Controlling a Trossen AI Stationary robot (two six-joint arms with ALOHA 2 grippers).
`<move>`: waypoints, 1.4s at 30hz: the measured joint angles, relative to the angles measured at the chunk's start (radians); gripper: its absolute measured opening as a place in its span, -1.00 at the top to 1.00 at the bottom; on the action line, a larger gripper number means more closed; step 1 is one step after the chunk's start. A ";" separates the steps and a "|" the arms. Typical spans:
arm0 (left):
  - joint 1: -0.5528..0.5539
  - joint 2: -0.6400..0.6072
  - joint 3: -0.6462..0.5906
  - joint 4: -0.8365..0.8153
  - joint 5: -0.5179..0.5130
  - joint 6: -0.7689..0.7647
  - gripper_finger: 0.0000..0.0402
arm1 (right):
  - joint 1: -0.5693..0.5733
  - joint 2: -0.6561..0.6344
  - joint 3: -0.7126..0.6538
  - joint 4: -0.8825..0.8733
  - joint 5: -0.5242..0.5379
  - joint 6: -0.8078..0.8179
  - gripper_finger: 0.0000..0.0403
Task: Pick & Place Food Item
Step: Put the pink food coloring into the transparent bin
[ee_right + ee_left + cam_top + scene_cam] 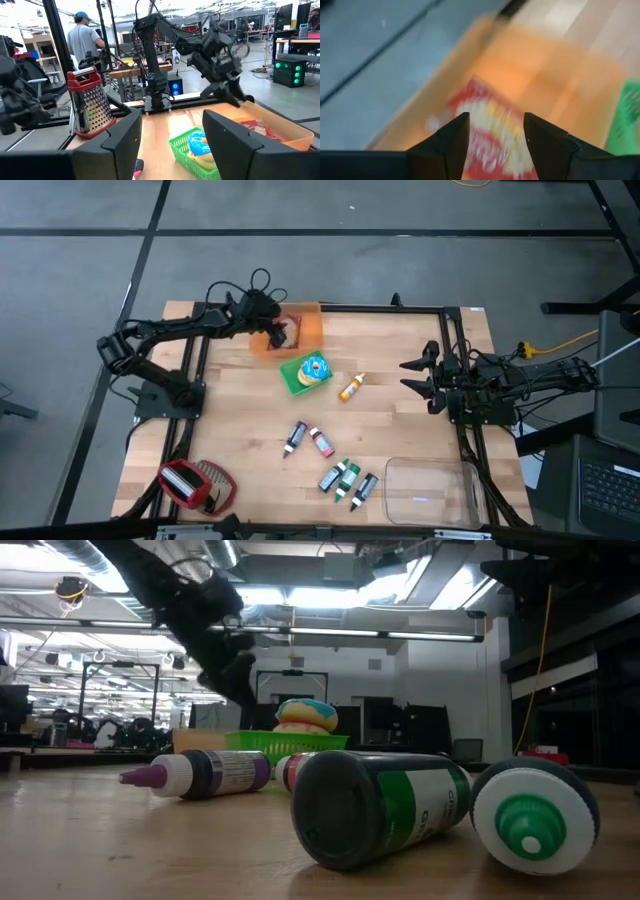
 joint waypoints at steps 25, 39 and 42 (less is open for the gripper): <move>-1.051 -0.133 0.002 0.432 -0.537 0.047 0.17 | 0.000 0.010 0.000 0.078 -0.067 0.002 -0.06; -1.182 -0.014 0.002 0.062 -0.812 -0.446 0.15 | 0.000 0.213 0.000 0.212 0.040 0.049 -0.06; -1.196 0.015 0.002 0.031 -0.784 -0.432 0.10 | 0.000 0.230 0.000 0.214 0.038 0.033 -0.06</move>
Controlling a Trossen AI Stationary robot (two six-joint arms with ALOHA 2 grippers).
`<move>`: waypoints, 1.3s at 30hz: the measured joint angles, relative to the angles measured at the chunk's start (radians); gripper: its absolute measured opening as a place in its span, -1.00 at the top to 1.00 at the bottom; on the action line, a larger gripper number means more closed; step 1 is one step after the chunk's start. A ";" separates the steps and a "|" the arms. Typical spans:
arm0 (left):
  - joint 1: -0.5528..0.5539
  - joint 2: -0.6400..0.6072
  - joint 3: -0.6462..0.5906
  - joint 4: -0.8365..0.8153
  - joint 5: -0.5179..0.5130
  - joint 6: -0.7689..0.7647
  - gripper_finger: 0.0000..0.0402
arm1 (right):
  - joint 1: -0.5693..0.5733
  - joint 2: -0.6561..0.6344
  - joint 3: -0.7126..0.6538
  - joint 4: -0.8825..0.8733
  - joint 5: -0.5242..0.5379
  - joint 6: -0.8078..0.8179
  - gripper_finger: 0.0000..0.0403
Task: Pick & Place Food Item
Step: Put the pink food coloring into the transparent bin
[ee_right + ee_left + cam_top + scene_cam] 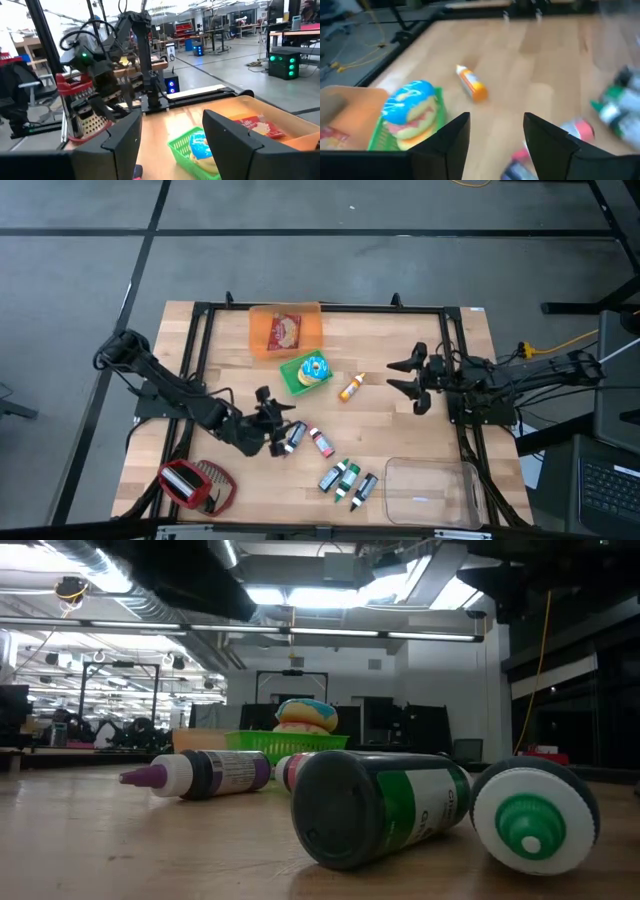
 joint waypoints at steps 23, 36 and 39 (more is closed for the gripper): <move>0.184 0.399 0.393 -0.394 0.542 0.719 0.04 | 0.000 0.005 0.000 0.011 -0.005 -0.009 -0.06; 0.254 0.440 0.418 -0.397 0.593 0.878 0.06 | 0.000 0.005 0.000 0.011 -0.005 -0.009 -0.06; 0.264 0.444 0.418 -0.393 0.638 0.878 0.08 | 0.000 0.005 0.000 0.011 -0.005 -0.009 -0.06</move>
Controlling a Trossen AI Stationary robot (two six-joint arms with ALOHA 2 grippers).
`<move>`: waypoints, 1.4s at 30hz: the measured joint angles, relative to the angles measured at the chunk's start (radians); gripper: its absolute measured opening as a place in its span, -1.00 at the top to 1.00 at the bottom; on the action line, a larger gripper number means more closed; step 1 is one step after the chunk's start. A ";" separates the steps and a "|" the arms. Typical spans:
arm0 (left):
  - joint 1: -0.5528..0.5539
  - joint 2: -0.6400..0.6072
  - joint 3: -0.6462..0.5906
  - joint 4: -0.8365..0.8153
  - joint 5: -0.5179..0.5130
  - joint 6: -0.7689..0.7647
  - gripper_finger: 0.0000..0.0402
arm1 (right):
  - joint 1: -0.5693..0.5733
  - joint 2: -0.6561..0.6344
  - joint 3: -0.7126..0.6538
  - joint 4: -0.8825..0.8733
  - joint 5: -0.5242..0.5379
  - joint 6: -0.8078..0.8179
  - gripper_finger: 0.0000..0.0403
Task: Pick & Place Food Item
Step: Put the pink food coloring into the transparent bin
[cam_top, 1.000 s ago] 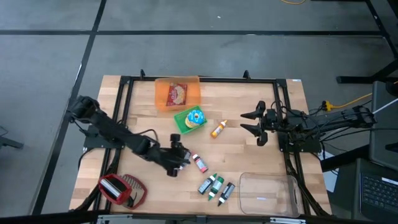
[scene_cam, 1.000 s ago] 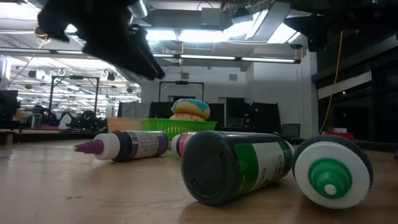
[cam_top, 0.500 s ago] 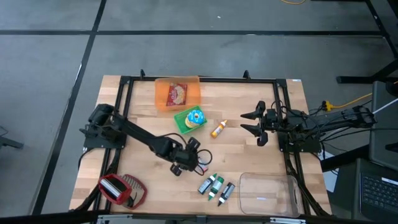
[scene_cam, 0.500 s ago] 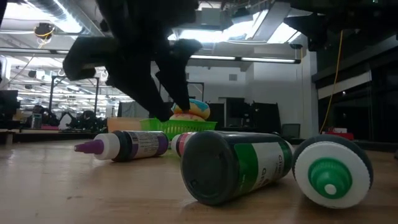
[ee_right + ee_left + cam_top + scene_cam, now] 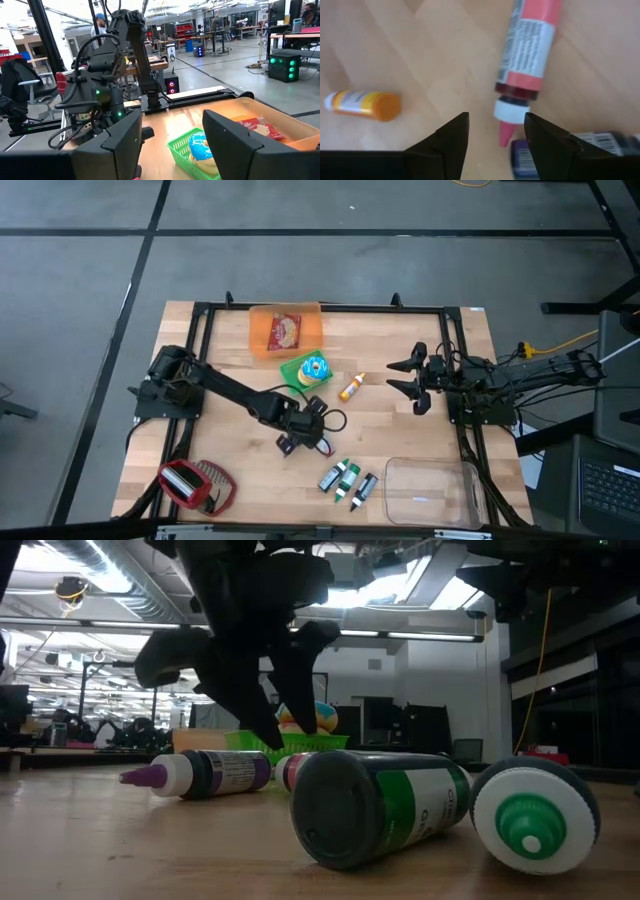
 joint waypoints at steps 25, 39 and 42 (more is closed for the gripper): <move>0.000 0.070 0.009 0.033 -0.031 0.008 0.73 | 0.000 0.000 0.000 0.000 0.000 0.000 -0.06; -0.019 0.070 0.009 0.059 -0.142 0.038 0.73 | 0.000 0.000 0.000 0.000 0.000 0.000 -0.06; -0.034 0.070 0.009 0.065 -0.169 0.076 0.59 | 0.000 0.000 0.000 0.000 0.000 -0.001 -0.06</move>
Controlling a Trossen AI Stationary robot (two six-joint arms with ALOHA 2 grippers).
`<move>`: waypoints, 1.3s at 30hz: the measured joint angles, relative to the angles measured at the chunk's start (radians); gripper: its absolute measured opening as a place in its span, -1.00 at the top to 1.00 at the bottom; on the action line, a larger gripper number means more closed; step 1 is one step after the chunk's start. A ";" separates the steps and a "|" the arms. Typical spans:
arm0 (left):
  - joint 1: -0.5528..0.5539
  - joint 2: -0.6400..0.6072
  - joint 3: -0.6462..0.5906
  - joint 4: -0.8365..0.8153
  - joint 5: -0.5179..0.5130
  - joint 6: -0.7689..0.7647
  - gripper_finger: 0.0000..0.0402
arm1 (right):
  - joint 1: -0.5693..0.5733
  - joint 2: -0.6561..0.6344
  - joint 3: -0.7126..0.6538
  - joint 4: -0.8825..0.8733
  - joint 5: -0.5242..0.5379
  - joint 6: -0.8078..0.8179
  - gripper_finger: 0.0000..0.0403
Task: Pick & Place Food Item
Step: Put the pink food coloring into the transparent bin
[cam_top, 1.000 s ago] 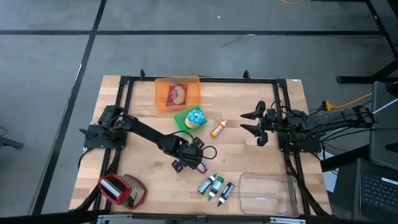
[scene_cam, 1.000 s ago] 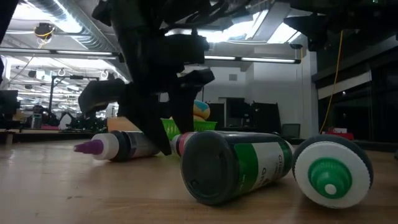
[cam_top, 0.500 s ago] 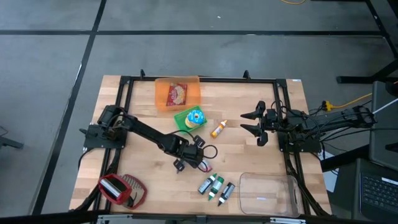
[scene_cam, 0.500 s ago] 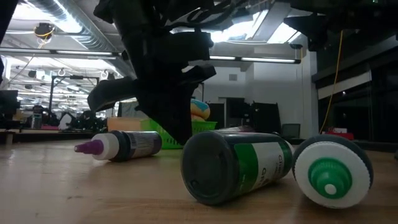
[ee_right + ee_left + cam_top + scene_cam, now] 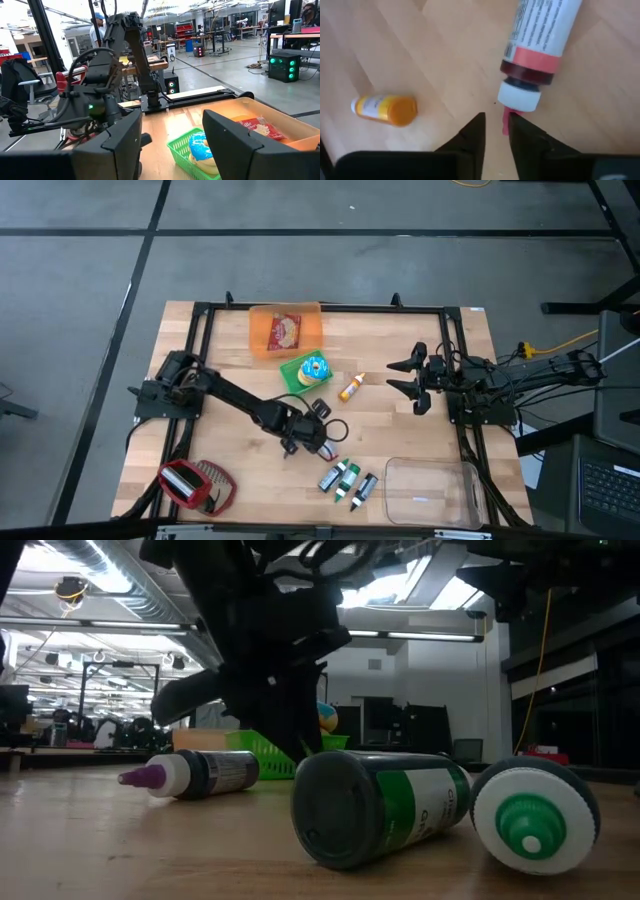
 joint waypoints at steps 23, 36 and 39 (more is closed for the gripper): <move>-0.018 -0.001 0.000 0.014 0.304 -0.040 0.17 | 0.000 0.000 0.000 0.000 0.000 -0.005 -0.06; 0.006 -0.002 0.033 0.047 0.370 -0.225 0.17 | 0.000 0.000 0.000 0.000 0.000 -0.011 -0.06; 0.008 -0.002 0.034 0.043 0.411 -0.265 0.17 | 0.000 0.000 0.000 0.000 0.000 -0.010 -0.06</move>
